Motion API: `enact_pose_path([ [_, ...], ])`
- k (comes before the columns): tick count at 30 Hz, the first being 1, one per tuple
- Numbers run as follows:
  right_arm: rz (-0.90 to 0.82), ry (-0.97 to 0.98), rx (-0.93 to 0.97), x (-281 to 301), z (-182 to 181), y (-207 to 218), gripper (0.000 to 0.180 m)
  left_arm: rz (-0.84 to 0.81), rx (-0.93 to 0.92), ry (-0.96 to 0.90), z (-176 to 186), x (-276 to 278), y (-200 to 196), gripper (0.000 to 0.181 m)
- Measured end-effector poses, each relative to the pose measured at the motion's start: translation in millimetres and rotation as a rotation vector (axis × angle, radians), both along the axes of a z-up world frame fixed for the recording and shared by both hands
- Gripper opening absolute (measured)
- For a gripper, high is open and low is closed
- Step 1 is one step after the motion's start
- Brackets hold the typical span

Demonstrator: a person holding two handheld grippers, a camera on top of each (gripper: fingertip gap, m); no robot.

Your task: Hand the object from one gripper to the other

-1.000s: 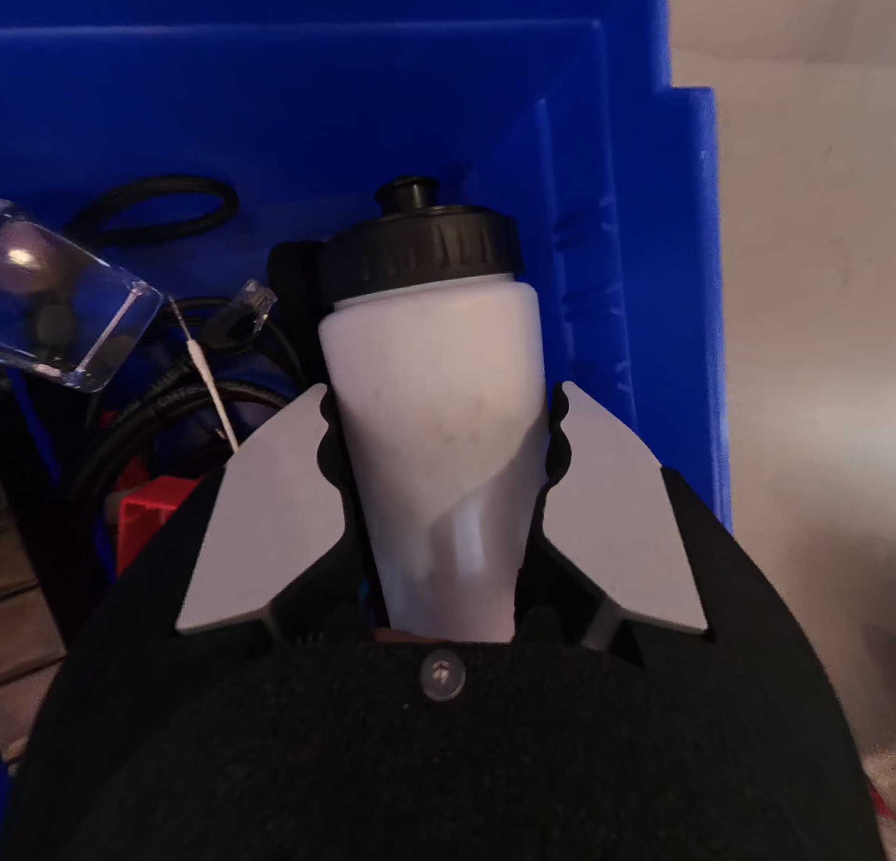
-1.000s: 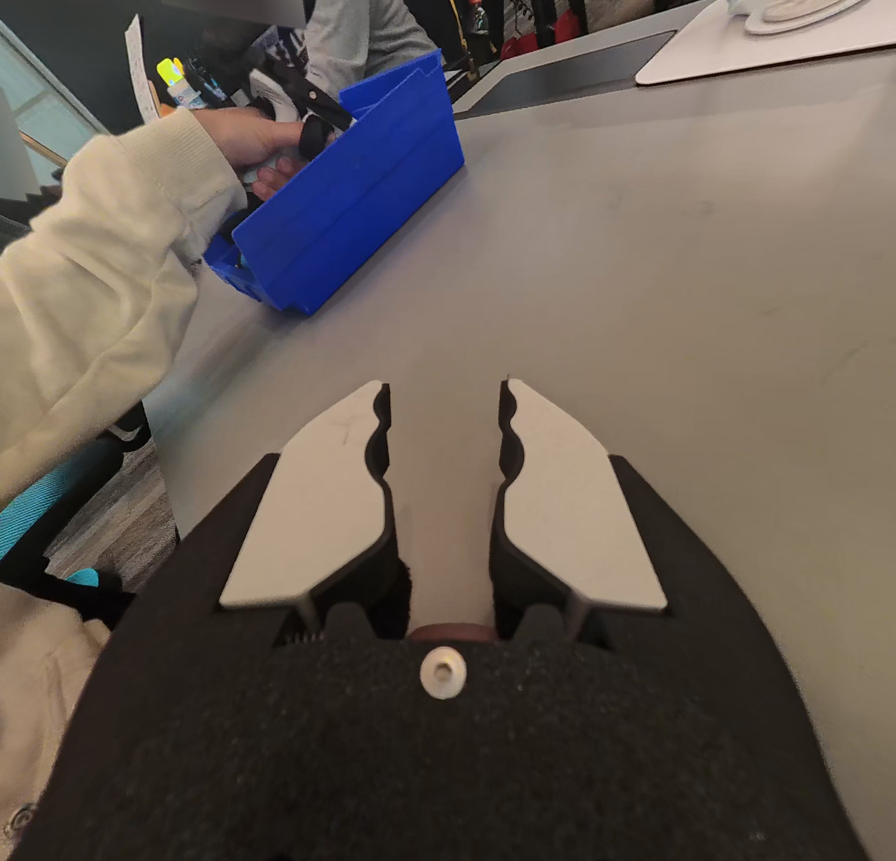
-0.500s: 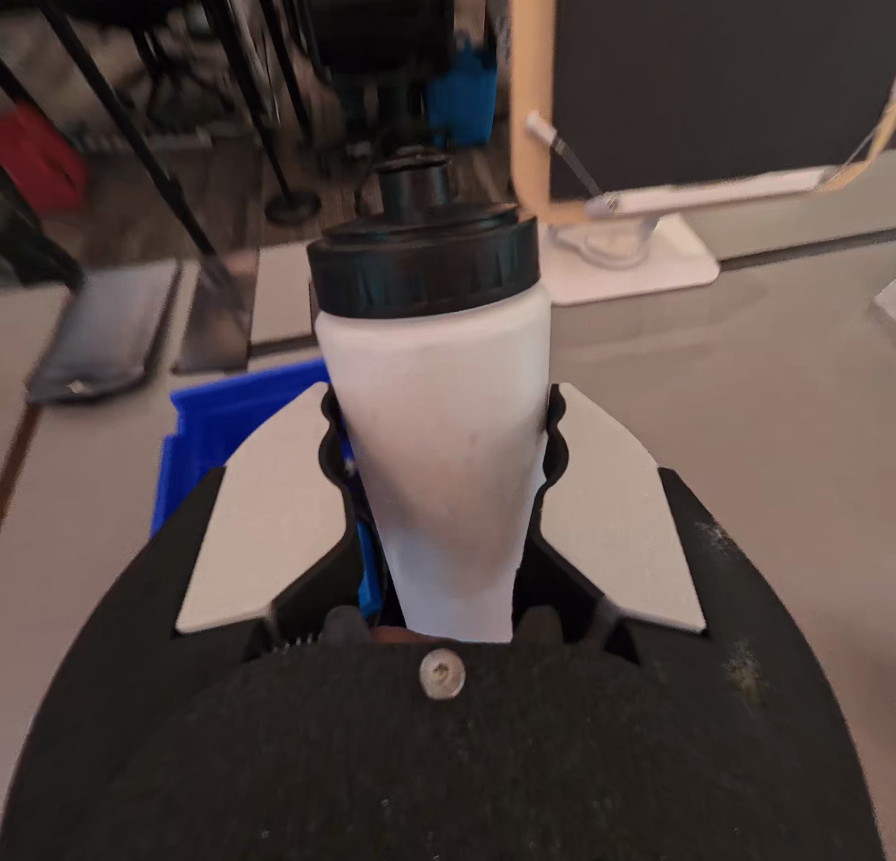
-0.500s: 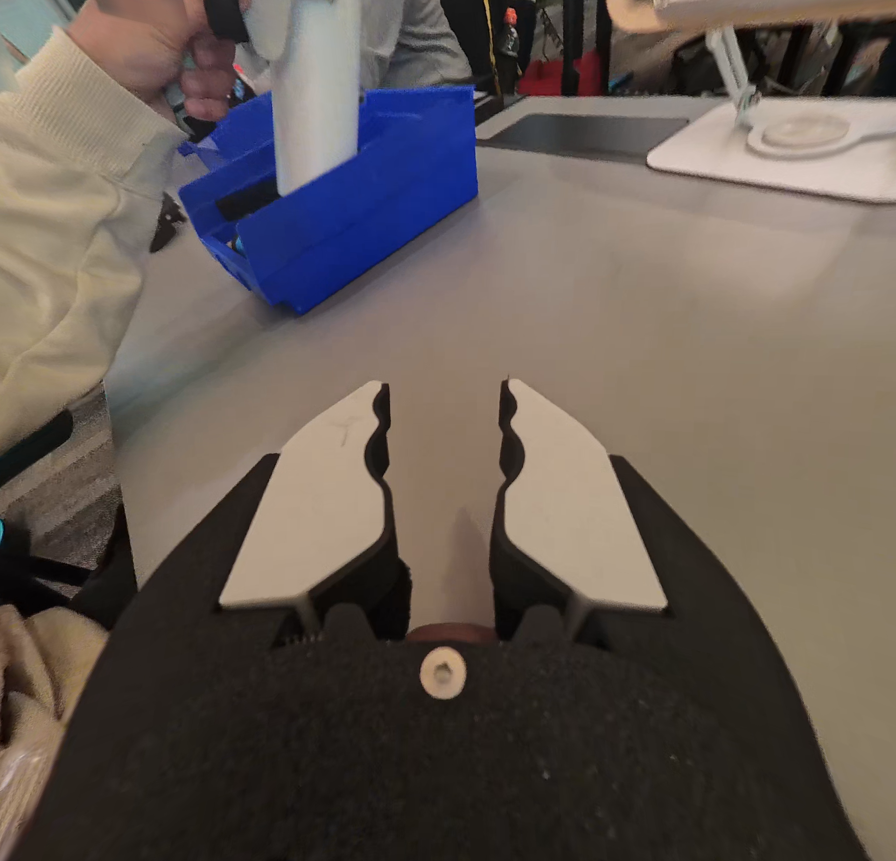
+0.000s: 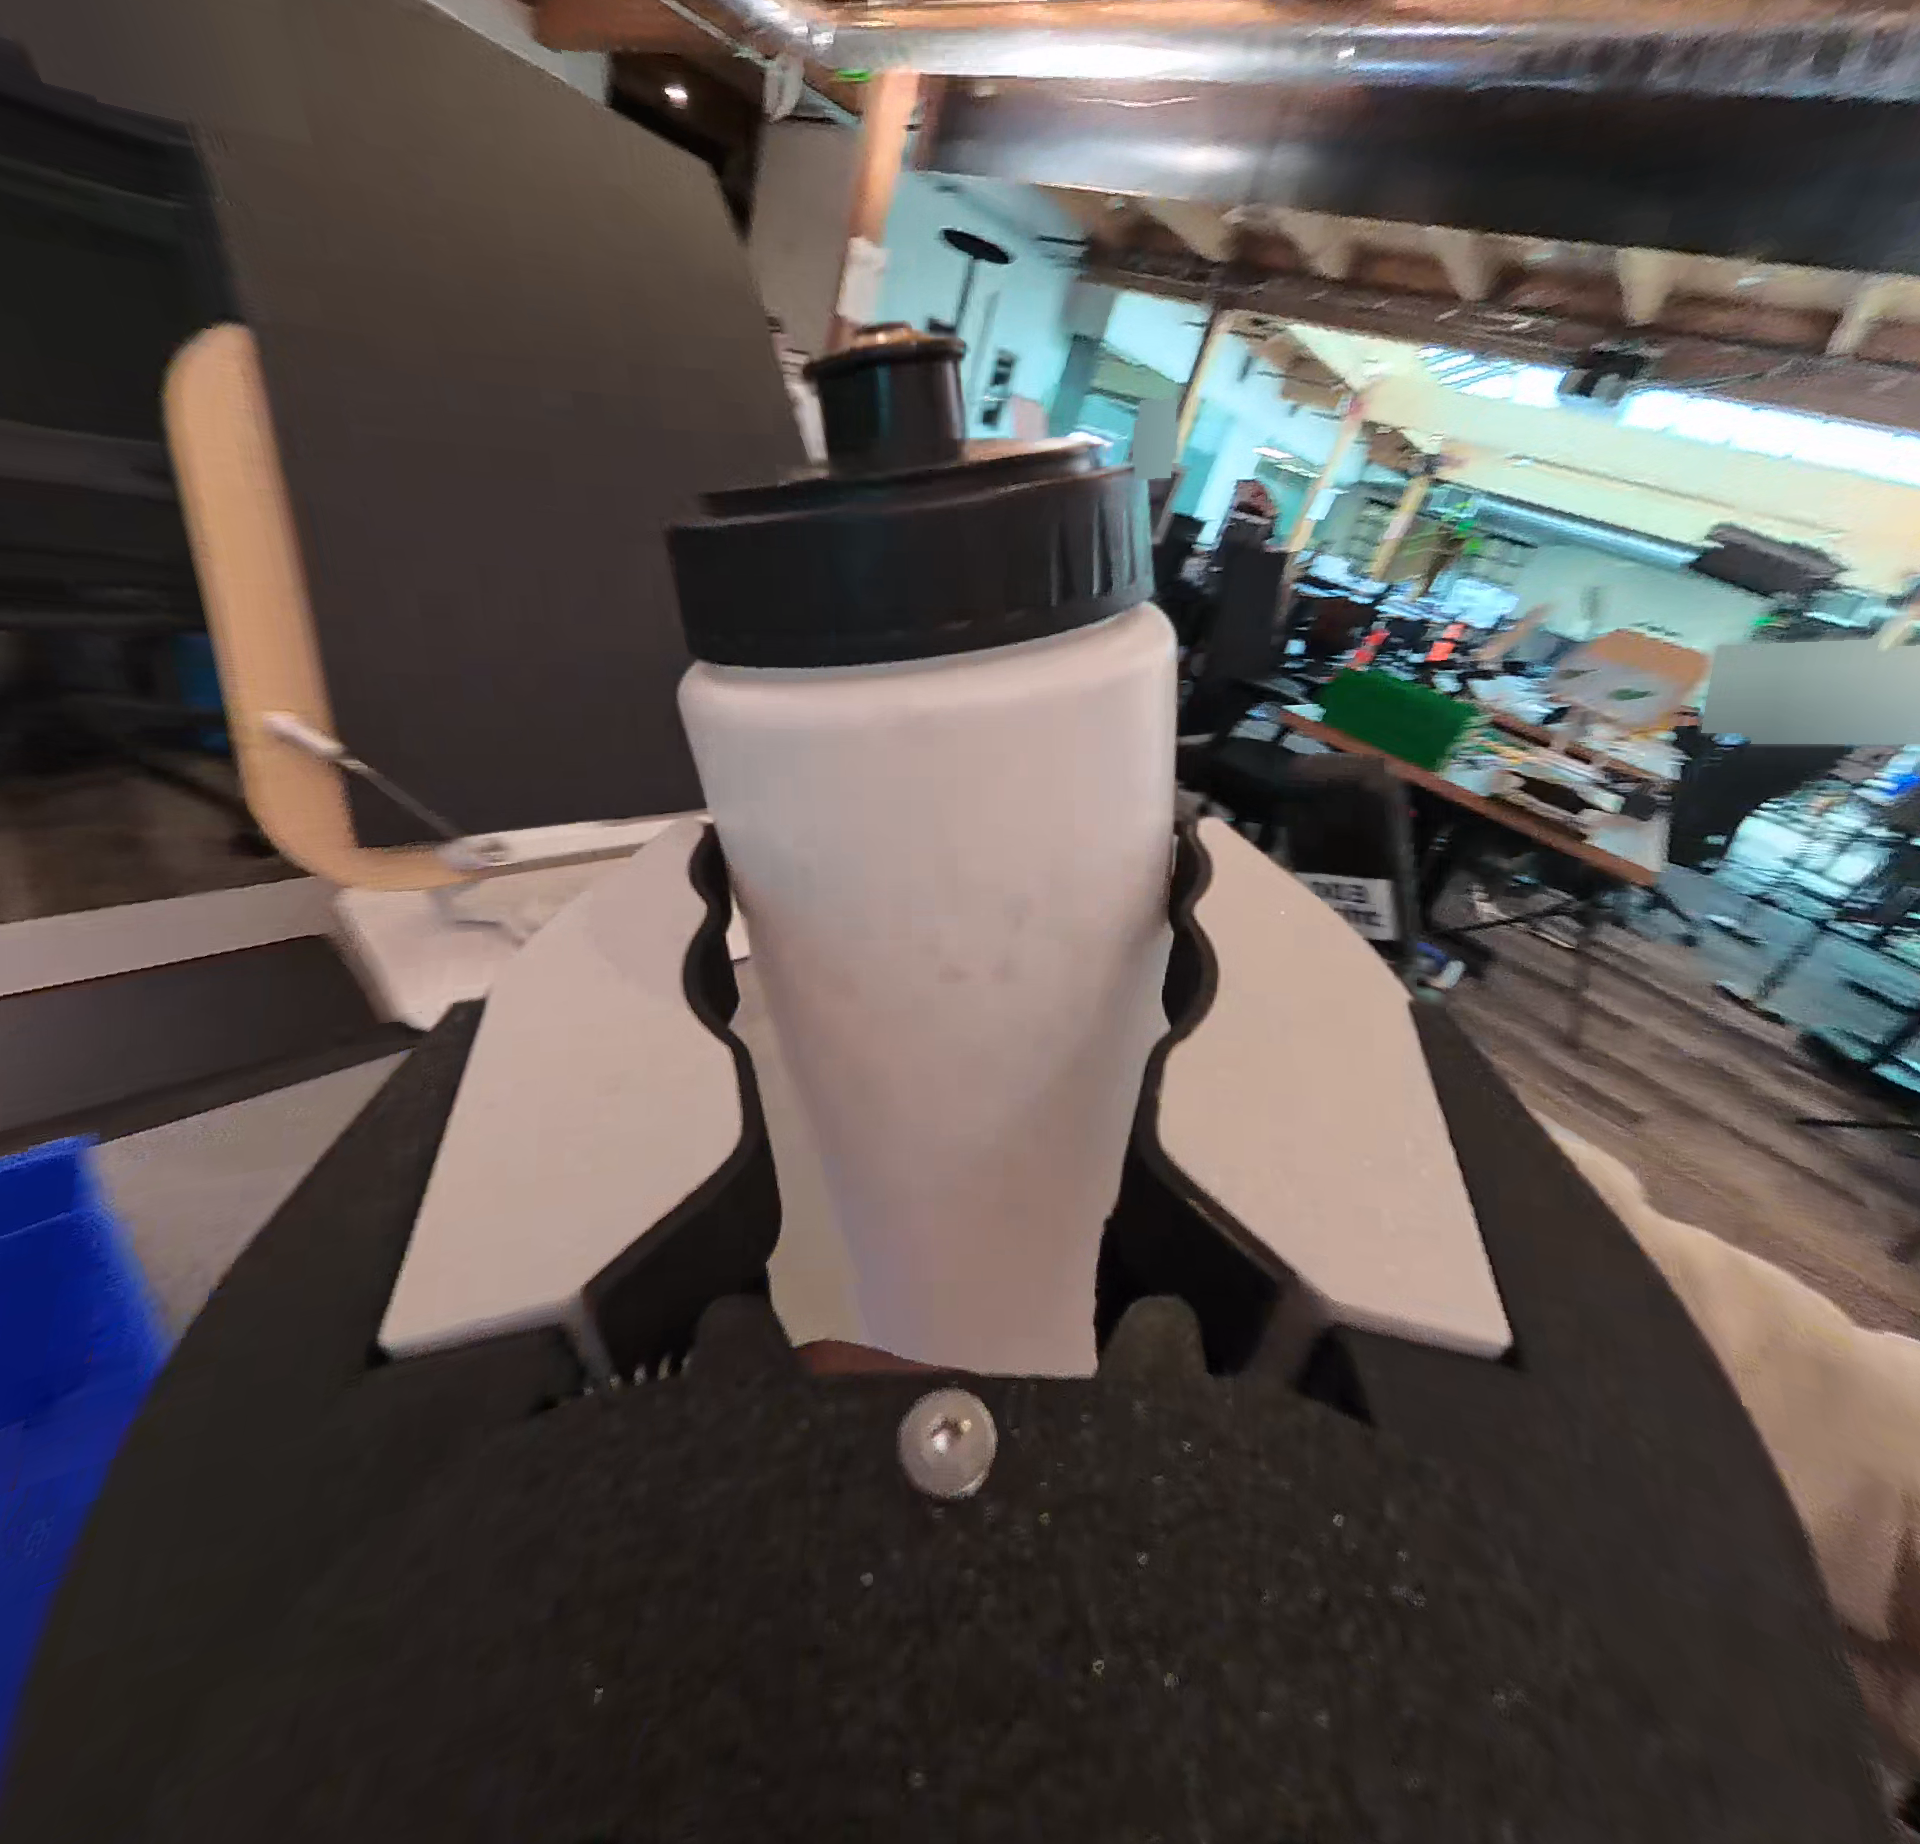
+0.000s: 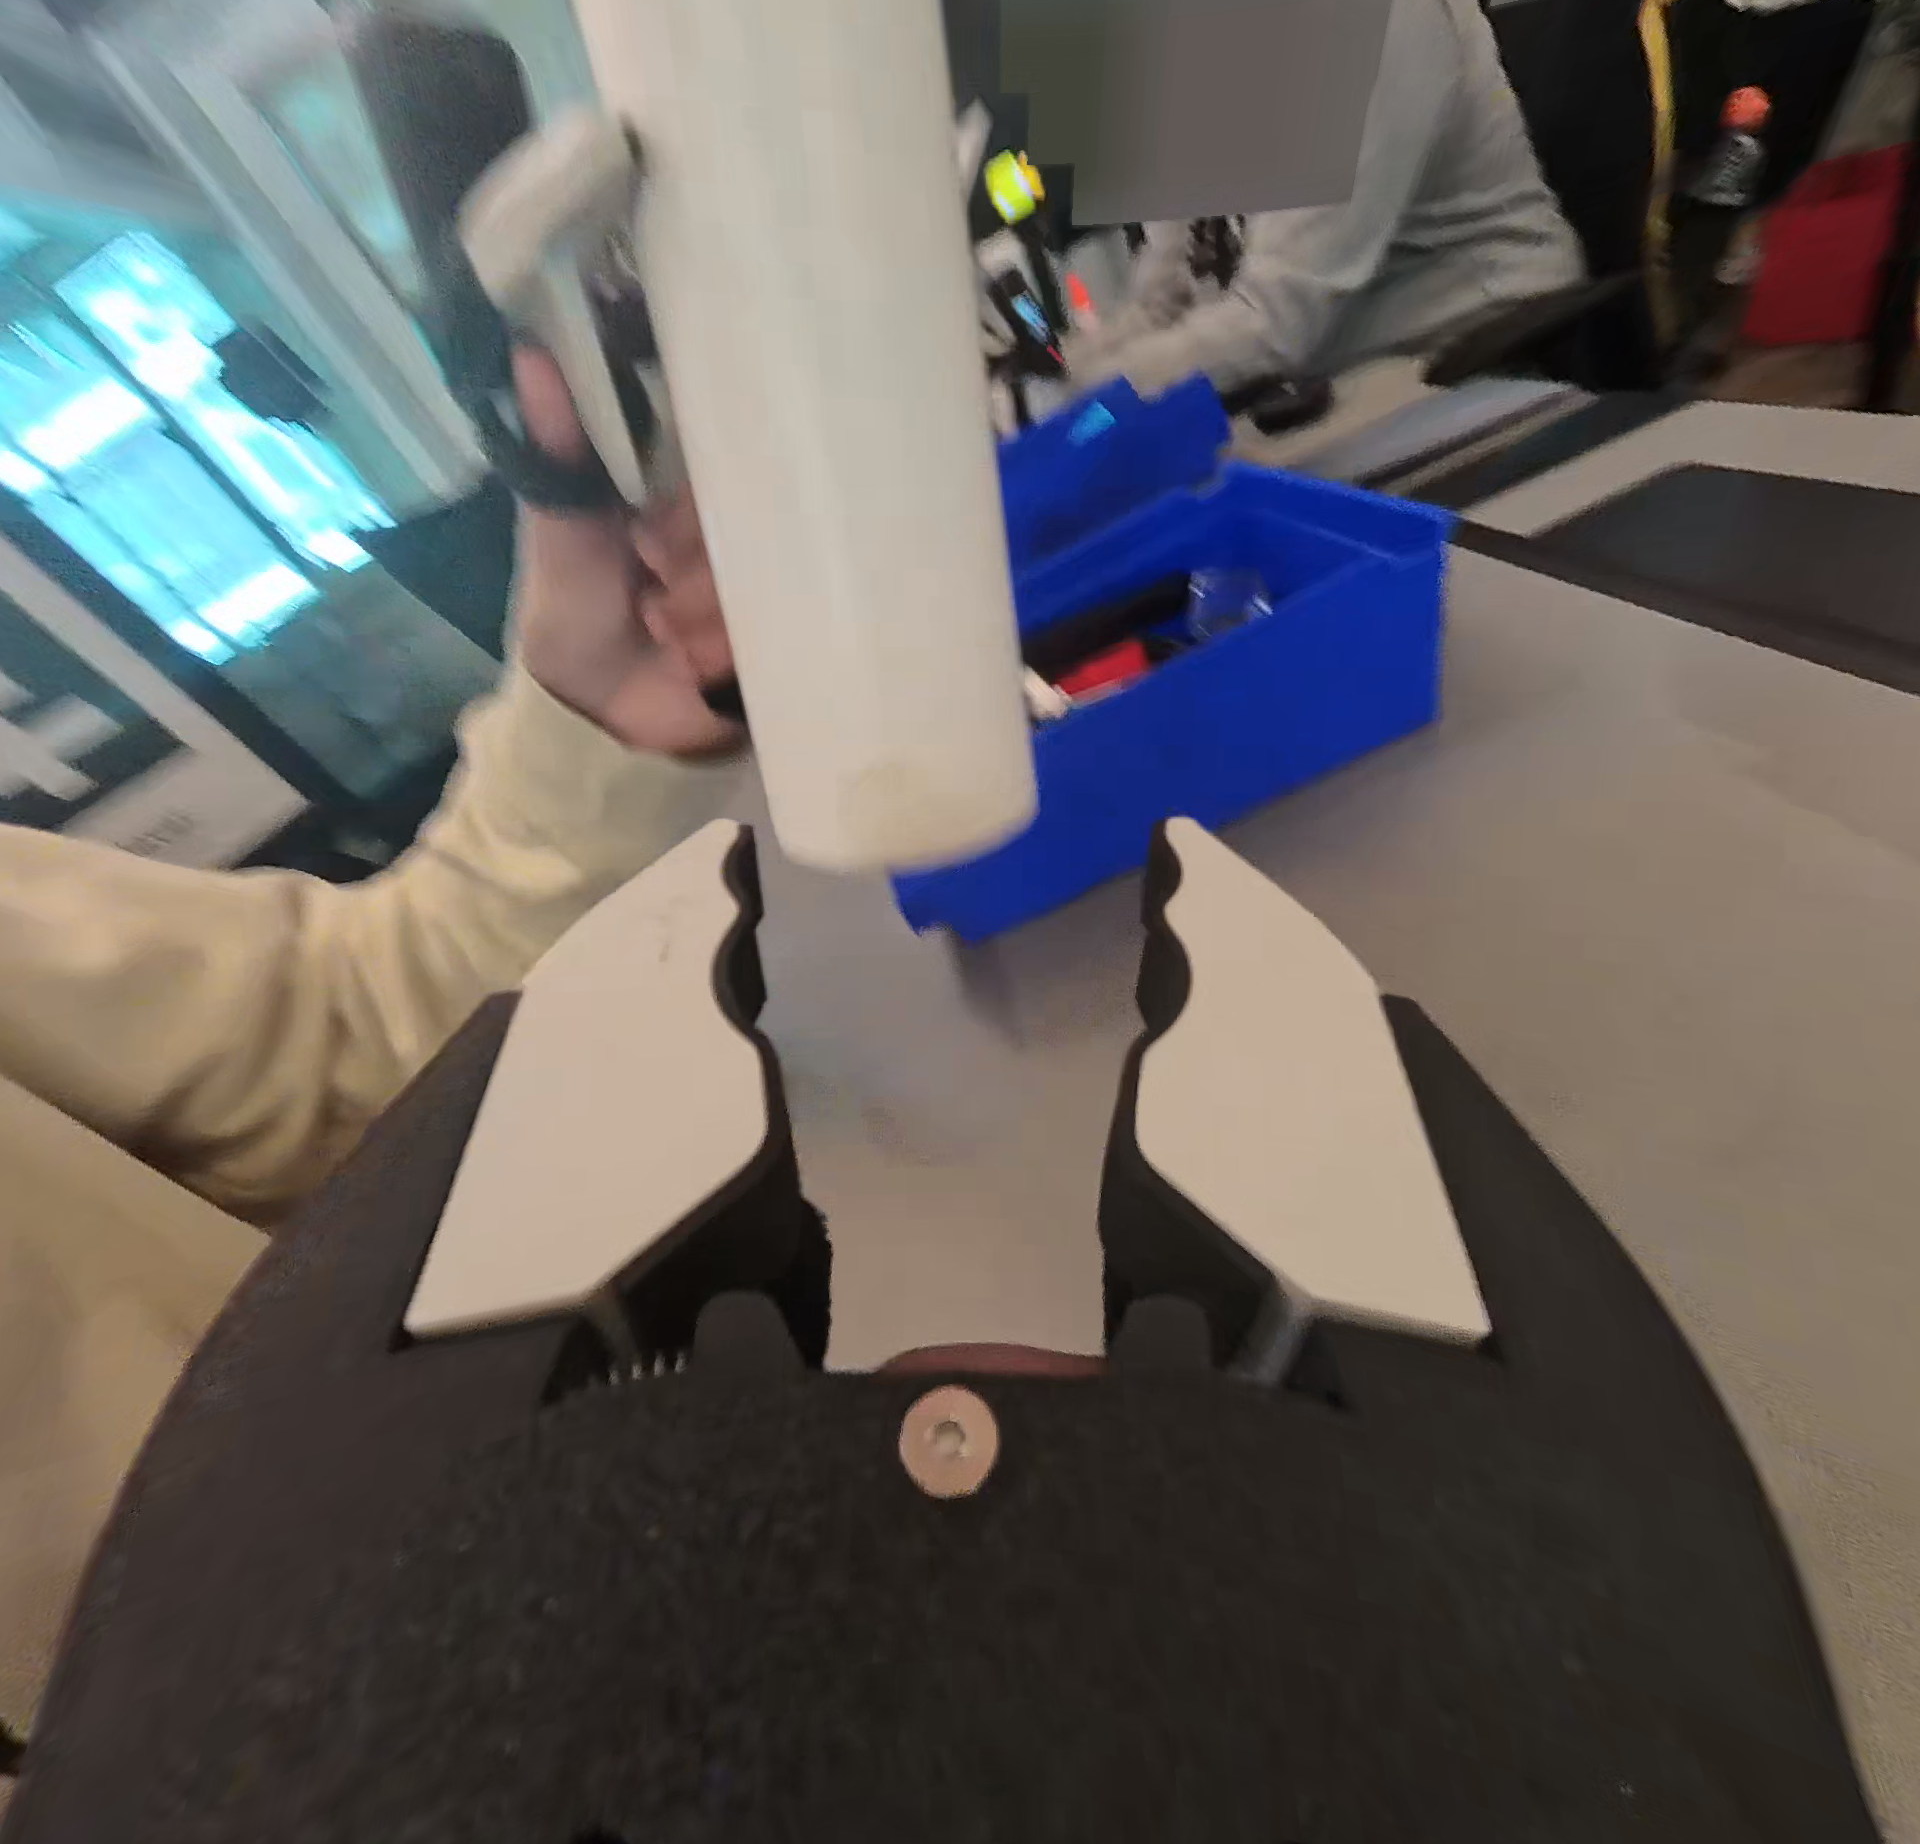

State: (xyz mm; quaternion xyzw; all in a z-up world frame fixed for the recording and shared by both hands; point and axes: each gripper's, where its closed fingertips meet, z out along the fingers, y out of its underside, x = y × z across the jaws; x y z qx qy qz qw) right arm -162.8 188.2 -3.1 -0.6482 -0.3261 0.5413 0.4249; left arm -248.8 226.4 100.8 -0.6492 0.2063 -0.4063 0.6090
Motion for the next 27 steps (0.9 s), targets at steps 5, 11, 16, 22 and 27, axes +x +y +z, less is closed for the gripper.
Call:
enact_pose_path([
  [5, 0.148, 0.068, -0.032, -23, -4, -24, 0.098, -0.132, -0.006, 0.002, -20, 54, -21, 0.081],
  [11, 0.213, 0.04, -0.024, -43, -43, -46, 0.102, -0.194, -0.005, 0.026, -27, 82, -32, 0.081],
  [16, 0.19, 0.087, 0.001, -39, -44, -47, 0.094, -0.22, -0.012, 0.054, -33, 85, -36, 0.081],
  [22, 0.187, 0.11, -0.003, -33, -44, -47, 0.093, -0.262, -0.029, 0.201, -39, 81, -41, 0.087],
  [27, 0.197, 0.171, -0.02, -24, -40, -44, 0.092, -0.306, -0.065, 0.384, -34, 56, -39, 0.089],
])
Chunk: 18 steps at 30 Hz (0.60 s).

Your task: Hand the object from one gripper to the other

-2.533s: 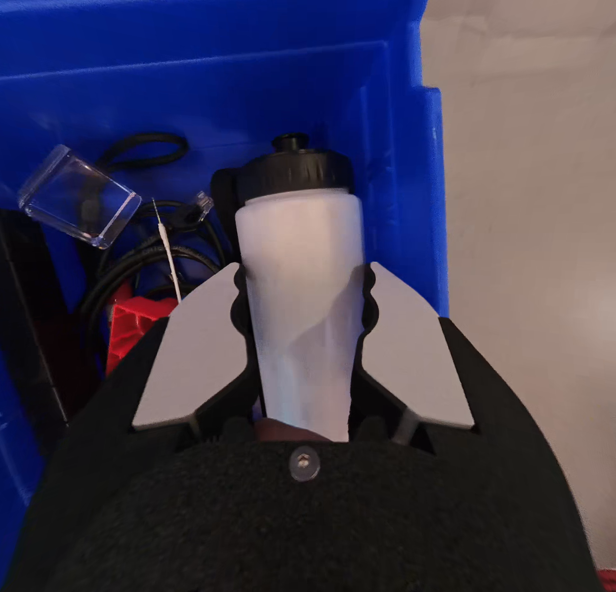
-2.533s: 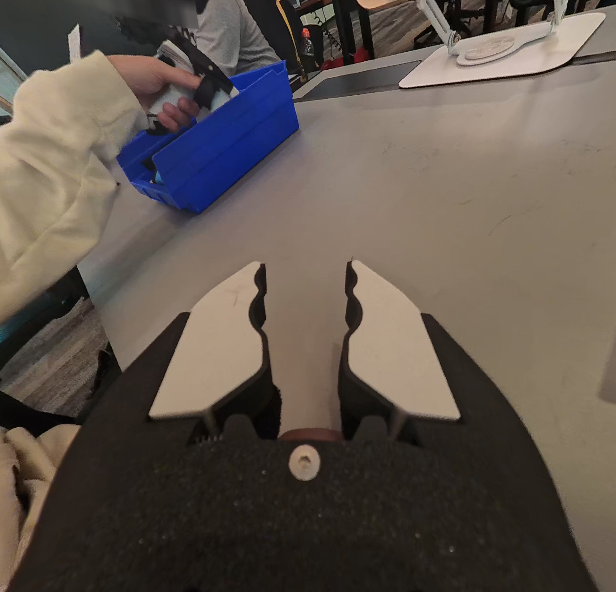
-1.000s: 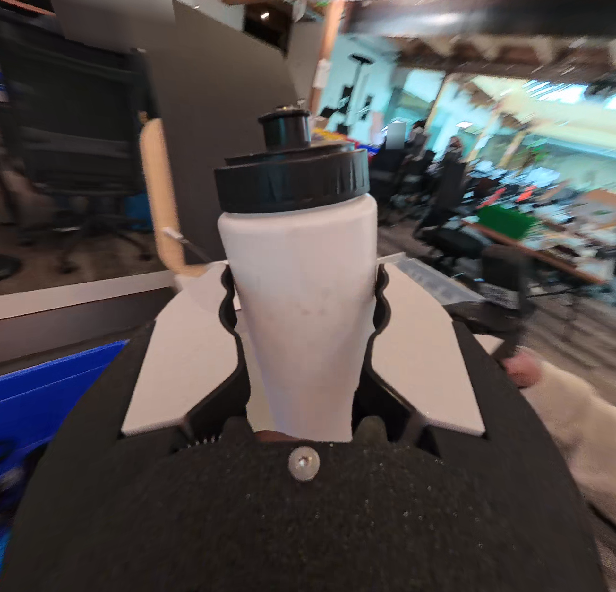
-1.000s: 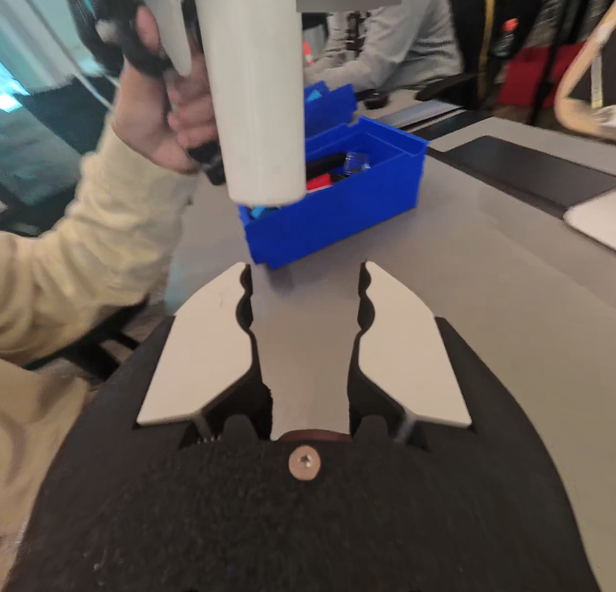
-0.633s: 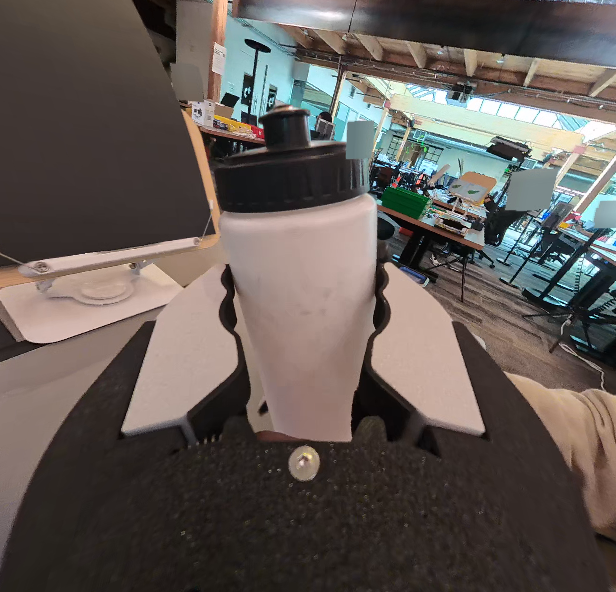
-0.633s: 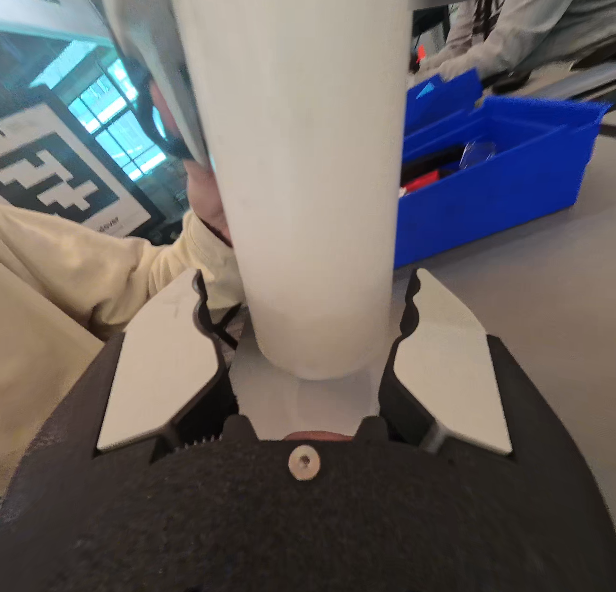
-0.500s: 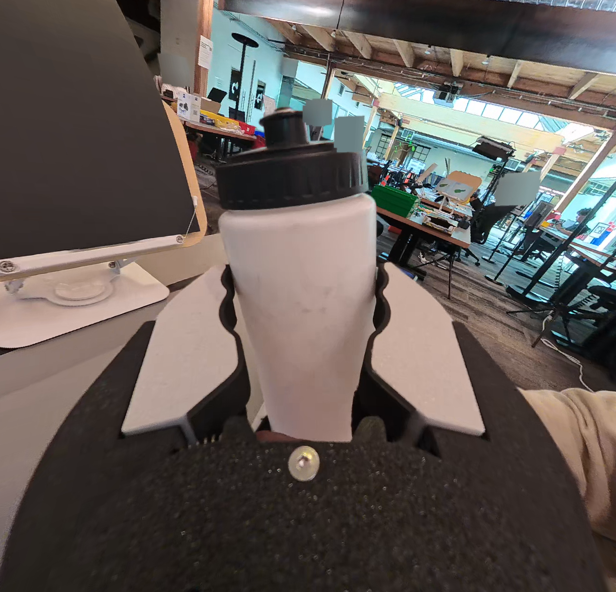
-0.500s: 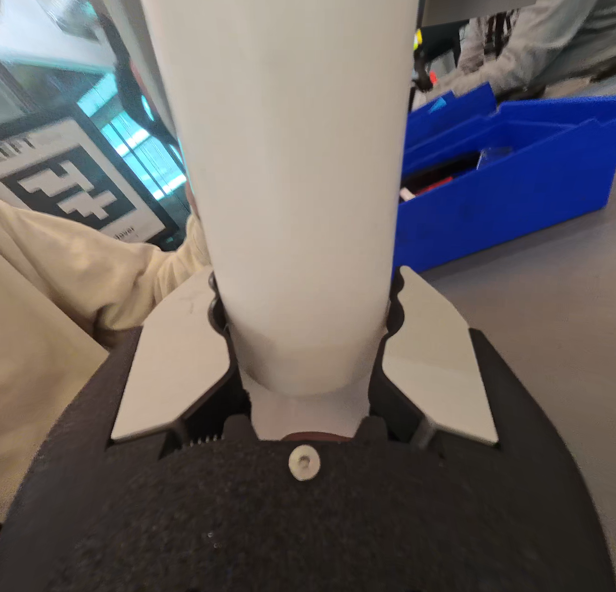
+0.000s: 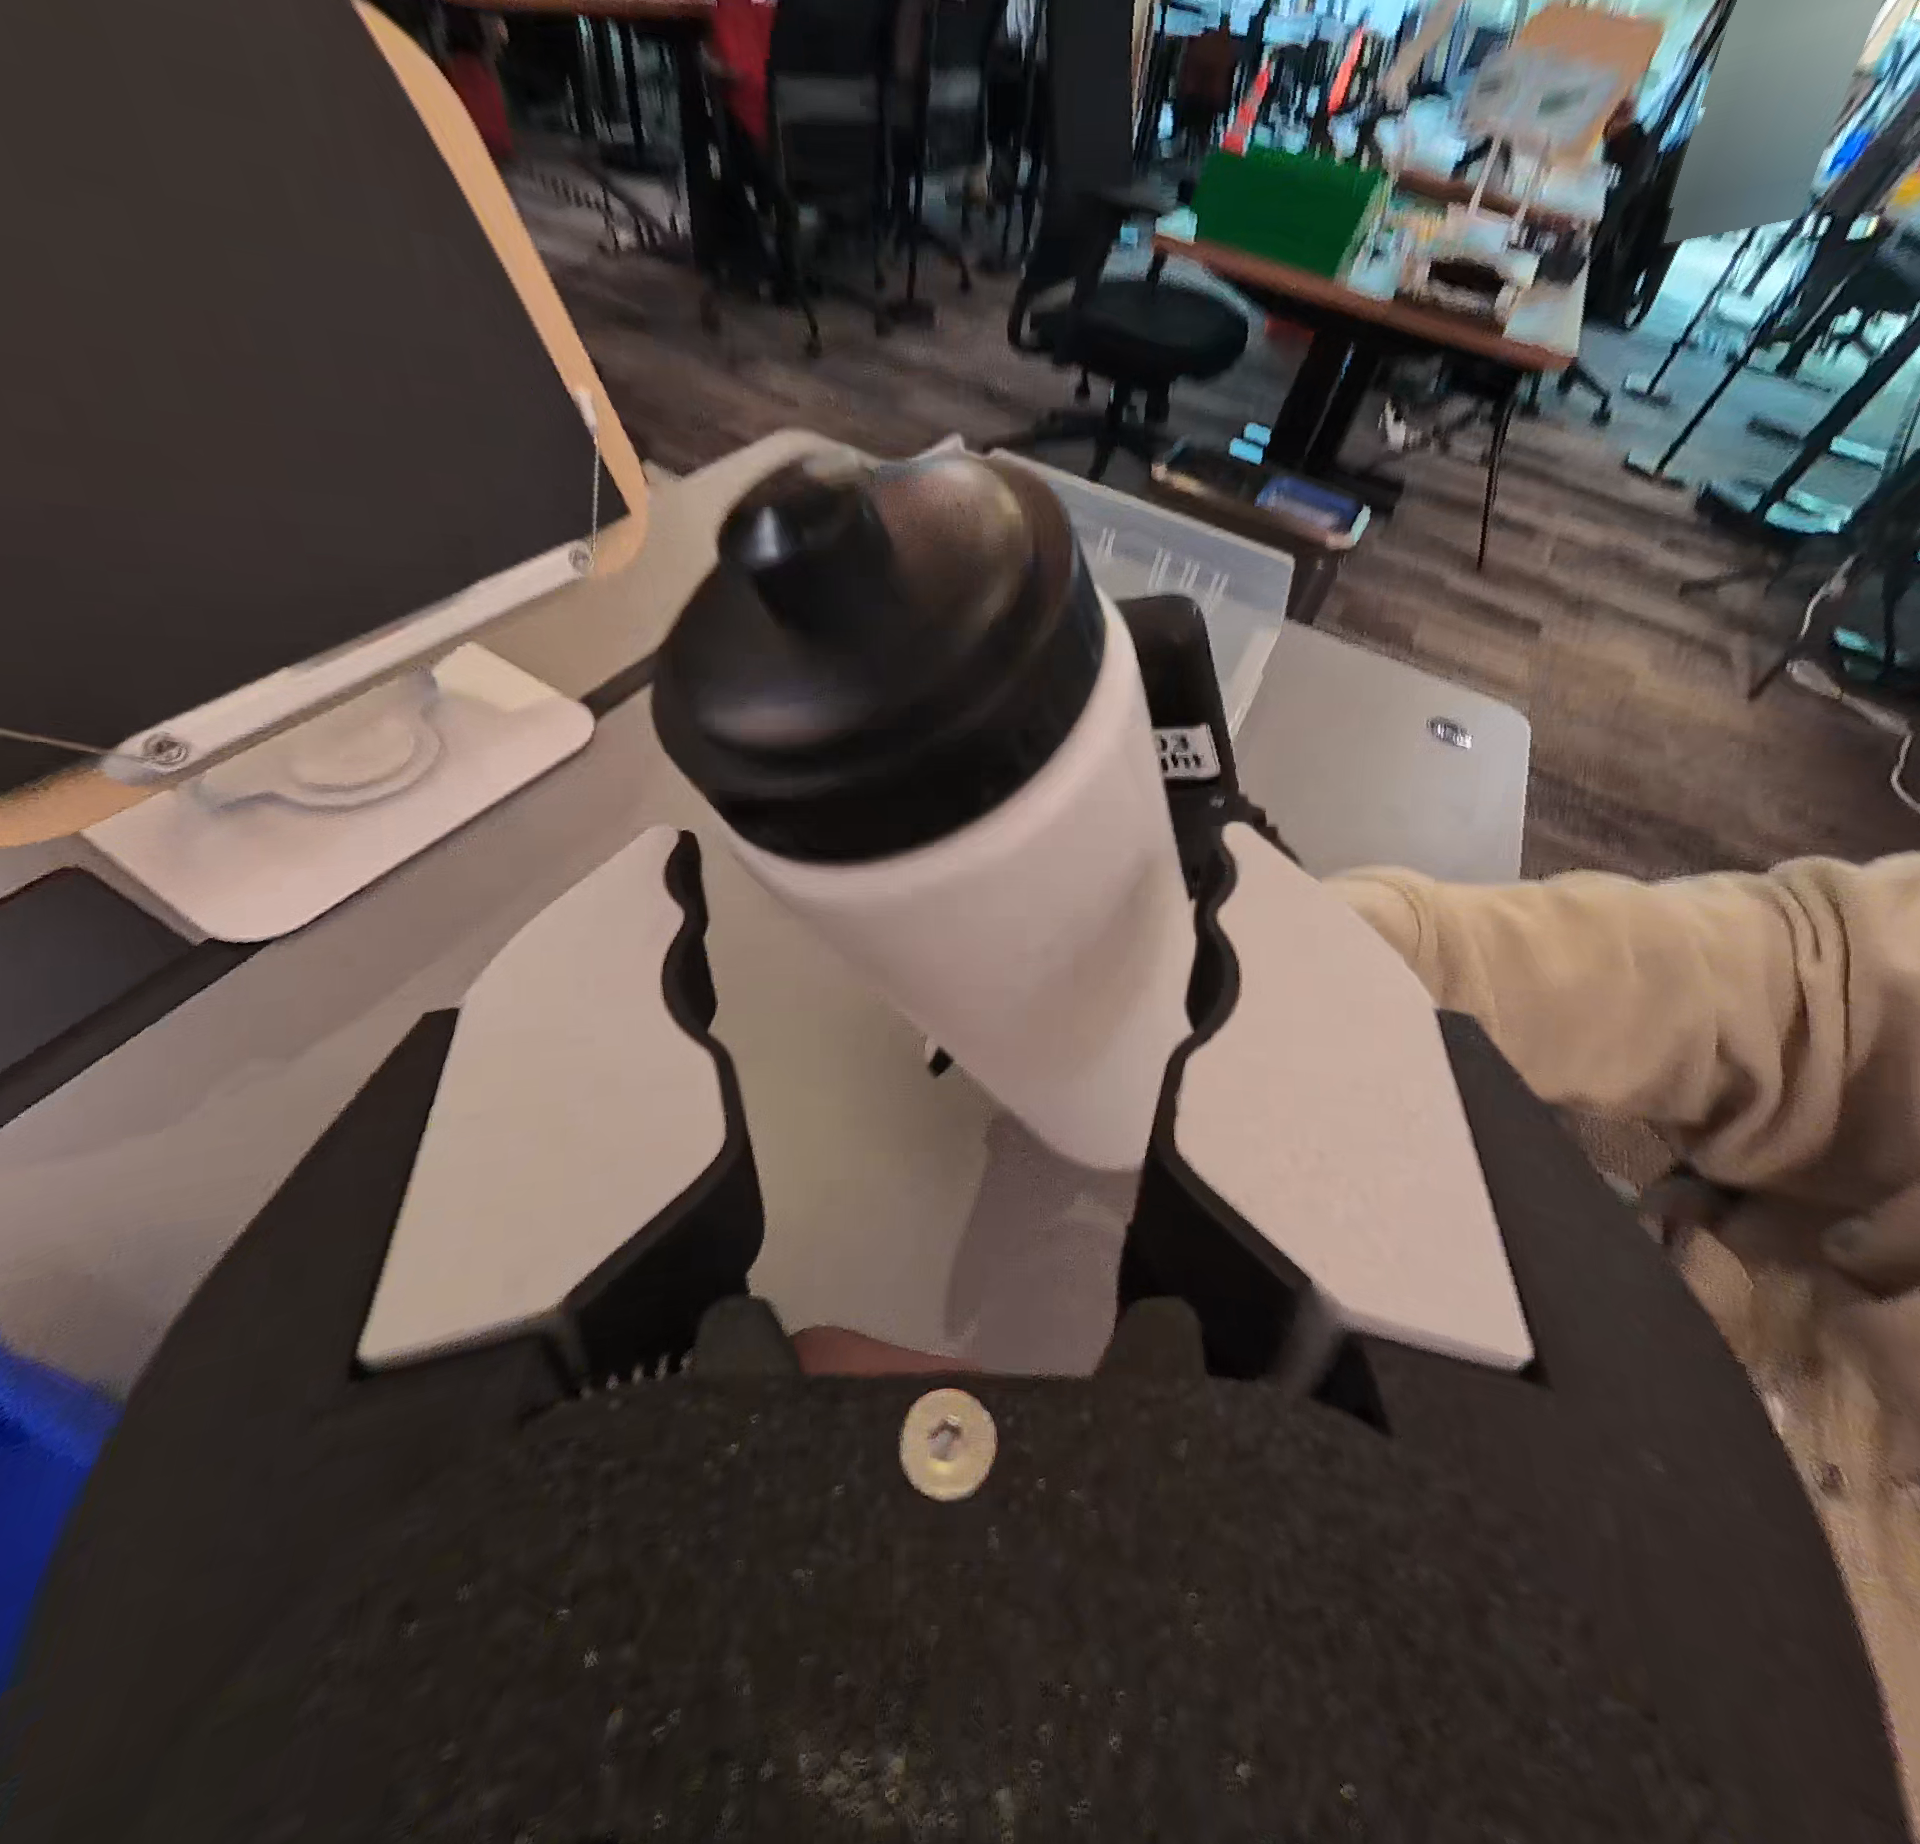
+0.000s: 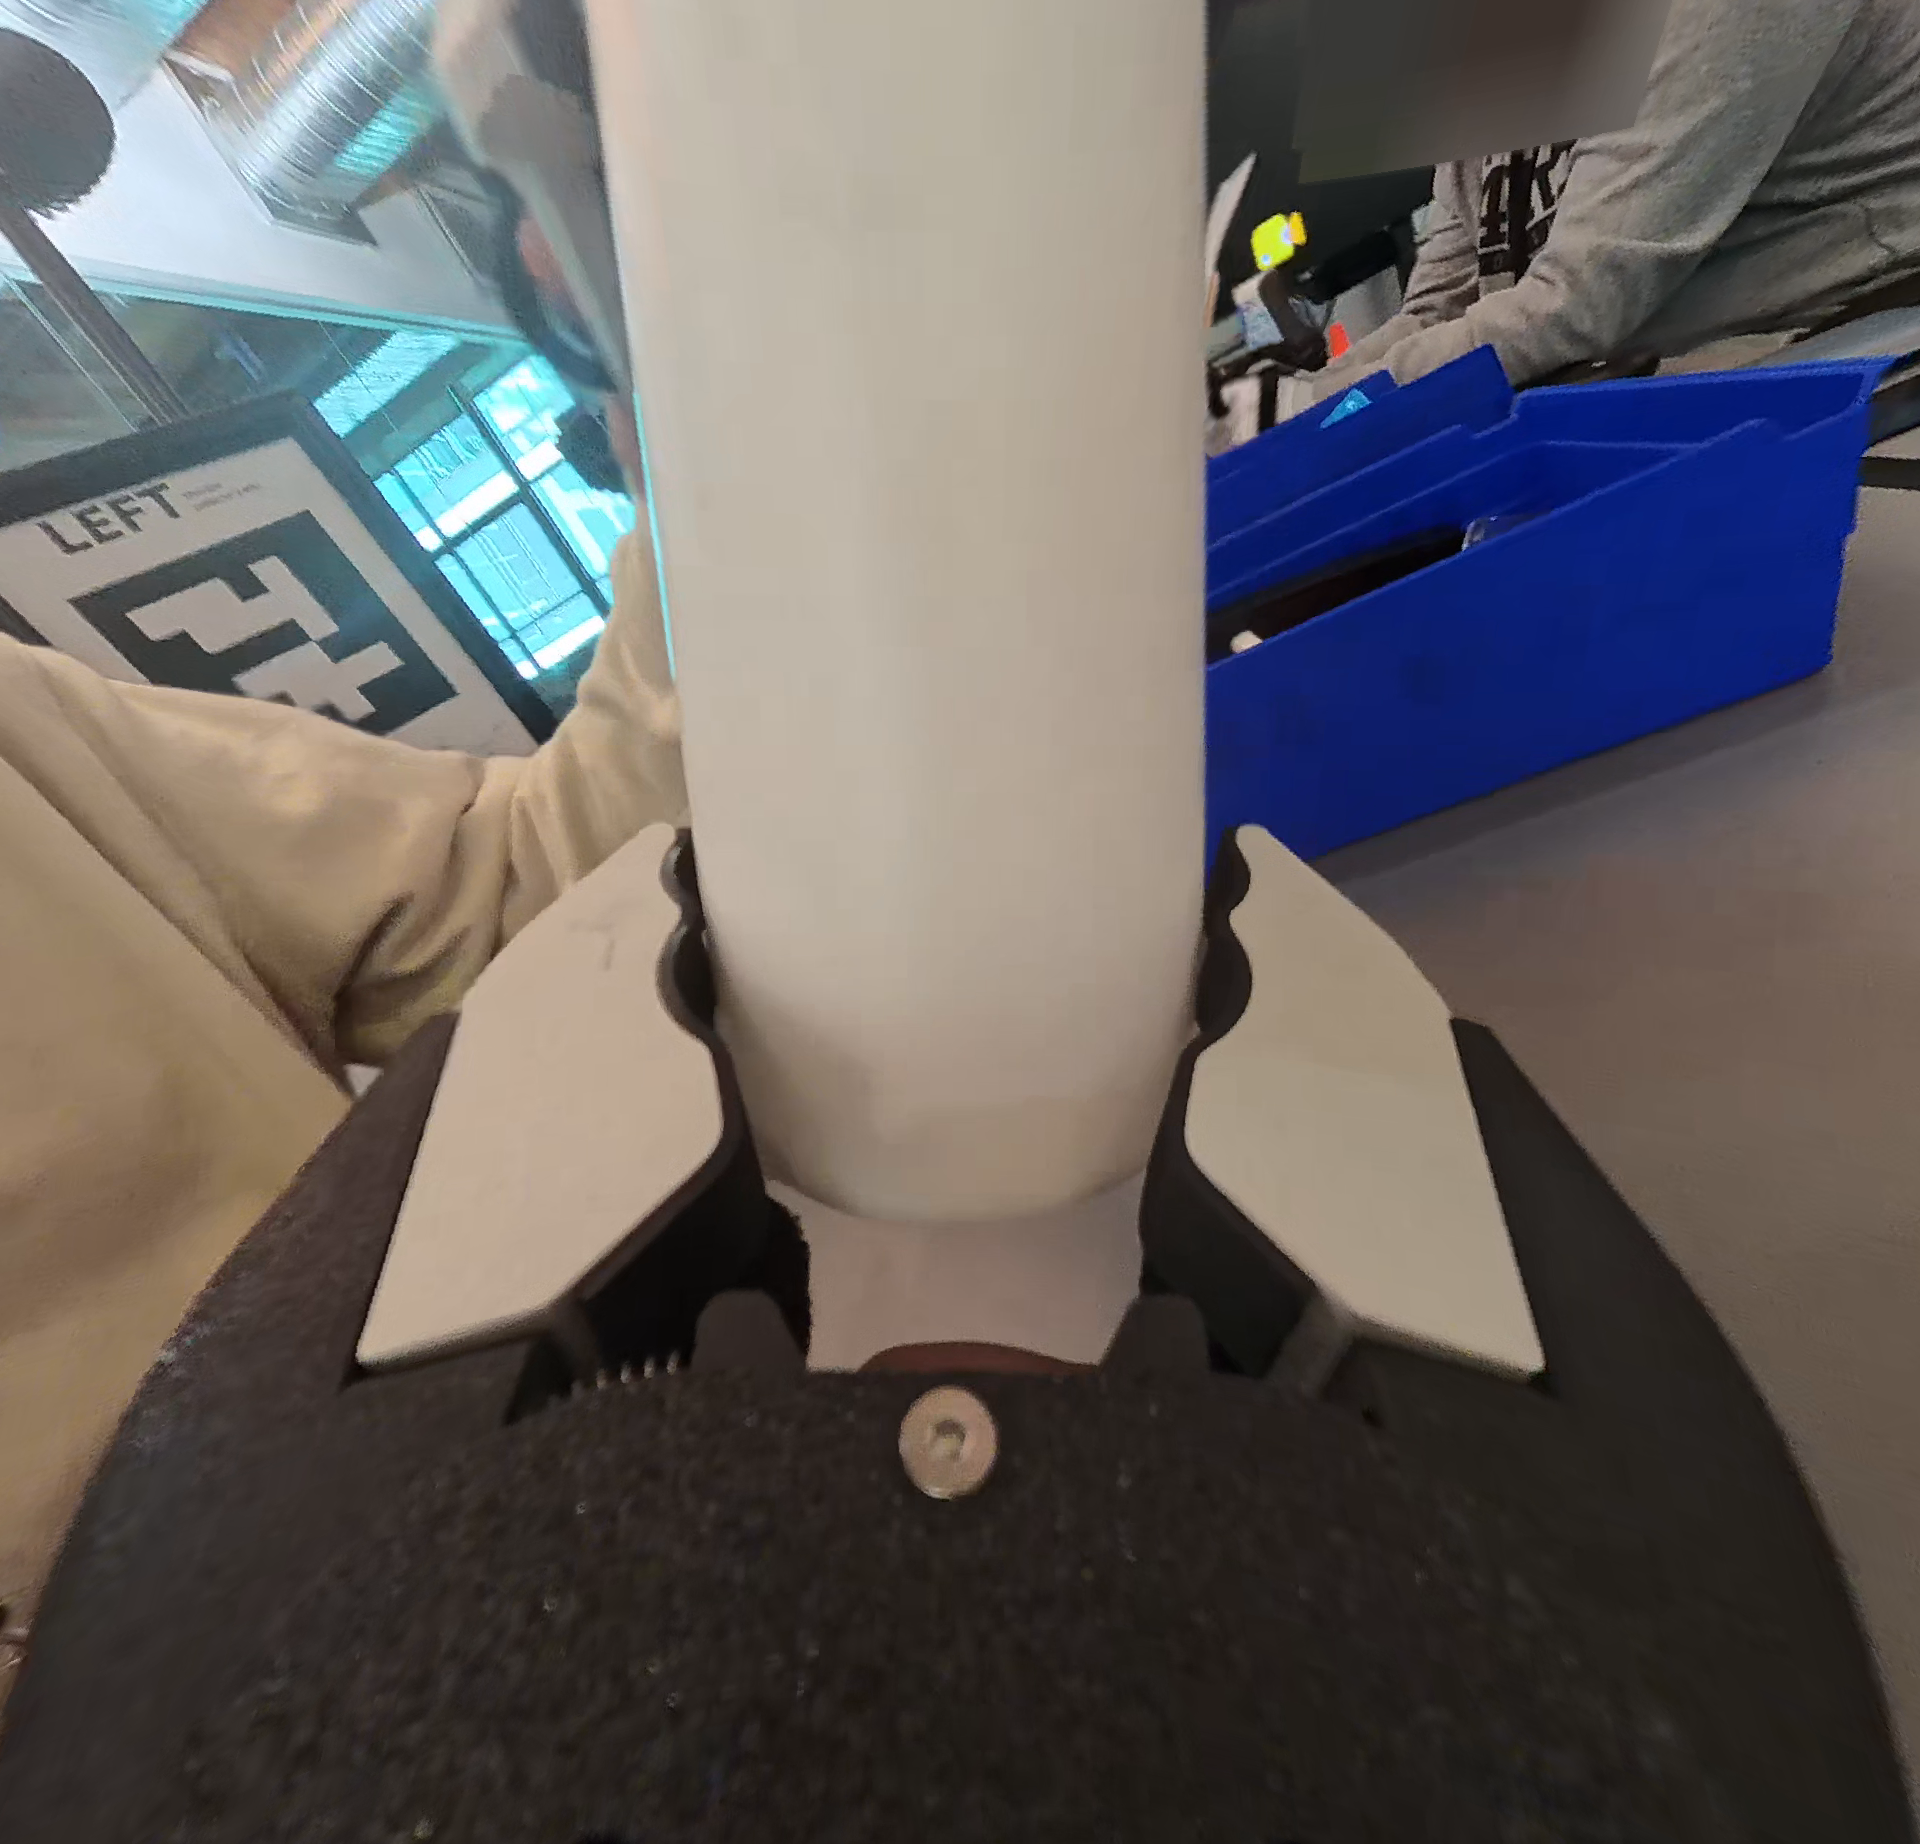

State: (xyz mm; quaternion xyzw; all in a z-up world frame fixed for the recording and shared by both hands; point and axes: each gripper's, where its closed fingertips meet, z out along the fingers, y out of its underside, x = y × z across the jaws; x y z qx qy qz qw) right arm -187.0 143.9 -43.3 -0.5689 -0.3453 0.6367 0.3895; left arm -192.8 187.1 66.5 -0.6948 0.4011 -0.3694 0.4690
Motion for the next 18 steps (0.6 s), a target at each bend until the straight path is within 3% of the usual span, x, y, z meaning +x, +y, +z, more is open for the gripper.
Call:
enact_pose_path([
  [10, 0.051, 0.07, -0.015, 0, 7, -5, 0.09, -0.316, -0.287, 0.473, -3, -22, -1, 0.085],
  [14, 0.079, 0.085, -0.028, -4, 8, -10, 0.081, -0.363, -0.363, 0.618, -36, -25, -11, 0.077],
  [15, 0.053, 0.057, -0.026, -1, 3, -6, 0.063, -0.372, -0.369, 0.629, -43, -27, -13, 0.077],
  [16, 0.023, 0.057, 0.002, 8, 1, 1, 0.0, -0.359, -0.37, 0.623, -47, -29, -12, 0.077],
  [18, -0.07, -0.05, 0.01, 23, -16, 26, 0.0, -0.306, -0.372, 0.577, -56, -32, -6, 0.078],
])
